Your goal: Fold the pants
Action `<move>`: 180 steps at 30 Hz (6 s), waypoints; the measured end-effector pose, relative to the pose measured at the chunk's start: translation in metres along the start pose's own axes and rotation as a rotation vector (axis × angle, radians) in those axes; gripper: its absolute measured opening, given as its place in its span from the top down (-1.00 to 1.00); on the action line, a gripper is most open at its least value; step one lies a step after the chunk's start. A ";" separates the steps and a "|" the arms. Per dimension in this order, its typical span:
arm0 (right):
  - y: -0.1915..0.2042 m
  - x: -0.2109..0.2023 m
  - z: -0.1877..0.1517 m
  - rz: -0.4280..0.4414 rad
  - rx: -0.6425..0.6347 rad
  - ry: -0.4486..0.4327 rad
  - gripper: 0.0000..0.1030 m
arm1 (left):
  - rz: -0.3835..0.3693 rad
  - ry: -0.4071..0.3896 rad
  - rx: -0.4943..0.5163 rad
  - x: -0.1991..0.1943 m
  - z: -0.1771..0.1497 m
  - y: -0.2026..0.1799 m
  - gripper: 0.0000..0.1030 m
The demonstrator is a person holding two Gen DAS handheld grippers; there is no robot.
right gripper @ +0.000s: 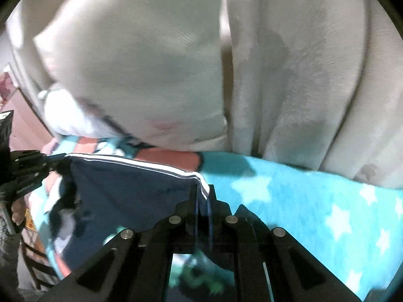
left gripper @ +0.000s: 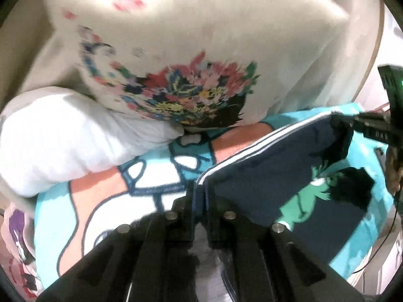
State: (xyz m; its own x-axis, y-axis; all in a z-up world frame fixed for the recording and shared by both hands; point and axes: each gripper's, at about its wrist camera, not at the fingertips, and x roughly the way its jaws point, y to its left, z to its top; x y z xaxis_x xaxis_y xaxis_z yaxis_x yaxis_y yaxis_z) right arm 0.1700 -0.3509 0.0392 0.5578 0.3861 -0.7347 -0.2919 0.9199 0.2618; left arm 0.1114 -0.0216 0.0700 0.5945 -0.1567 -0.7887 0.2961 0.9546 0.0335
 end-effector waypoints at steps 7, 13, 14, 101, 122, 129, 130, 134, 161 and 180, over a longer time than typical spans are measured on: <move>0.032 -0.038 -0.085 0.086 0.014 -0.007 0.87 | -0.012 -0.048 -0.018 -0.023 -0.066 -0.023 0.88; 0.036 -0.032 -0.163 0.084 0.052 0.057 0.86 | 0.030 0.029 -0.008 -0.016 -0.147 -0.049 0.87; 0.033 -0.030 -0.167 0.075 0.061 0.064 0.84 | 0.042 0.051 -0.009 -0.011 -0.158 -0.052 0.87; 0.112 0.127 -0.040 -0.023 0.039 0.122 -0.26 | 0.231 -0.073 -0.494 0.048 -0.148 0.032 -0.14; 0.086 0.014 -0.160 -0.227 -0.064 -0.019 -0.34 | 0.269 -0.075 -0.467 0.051 -0.145 0.032 -0.28; 0.007 -0.058 -0.165 -0.314 0.202 -0.191 -0.34 | 0.277 -0.072 -0.461 0.052 -0.145 0.031 -0.30; 0.005 -0.067 -0.164 -0.330 0.211 -0.223 -0.34 | 0.280 -0.071 -0.460 0.052 -0.145 0.030 -0.30; 0.007 -0.087 -0.154 -0.236 0.218 -0.299 -0.36 | 0.289 -0.069 -0.457 0.052 -0.144 0.030 -0.32; -0.006 -0.104 -0.188 -0.078 0.319 -0.328 -0.43 | 0.163 -0.169 -0.382 -0.009 -0.134 -0.029 -0.54; 0.004 -0.086 -0.188 -0.047 0.325 -0.297 -0.42 | 0.130 -0.175 -0.244 -0.049 -0.126 -0.051 -0.70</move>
State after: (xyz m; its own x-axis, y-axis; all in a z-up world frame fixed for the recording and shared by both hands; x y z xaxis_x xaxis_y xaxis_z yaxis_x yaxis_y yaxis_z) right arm -0.0251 -0.3934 -0.0138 0.7776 0.3024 -0.5512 -0.0278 0.8924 0.4503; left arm -0.0276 -0.0310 0.0295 0.7411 -0.0508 -0.6695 0.0340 0.9987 -0.0382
